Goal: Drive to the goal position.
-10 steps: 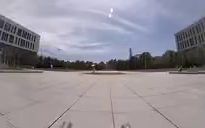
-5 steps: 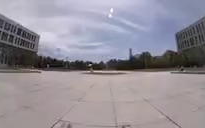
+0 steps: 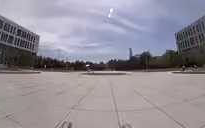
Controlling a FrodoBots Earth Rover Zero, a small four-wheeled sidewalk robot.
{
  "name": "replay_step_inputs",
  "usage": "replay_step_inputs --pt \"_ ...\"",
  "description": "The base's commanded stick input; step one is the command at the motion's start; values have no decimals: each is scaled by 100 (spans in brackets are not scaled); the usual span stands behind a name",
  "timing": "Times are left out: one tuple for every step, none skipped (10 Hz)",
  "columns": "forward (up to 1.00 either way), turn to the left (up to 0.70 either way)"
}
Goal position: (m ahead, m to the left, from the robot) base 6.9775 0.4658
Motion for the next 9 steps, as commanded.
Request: replay_step_inputs --pt "70 0" --pt "70 0" --pt "70 2" --pt "70 3" --pt "70 4" --pt "70 6" --pt "70 34" --pt "70 20" --pt "70 0"
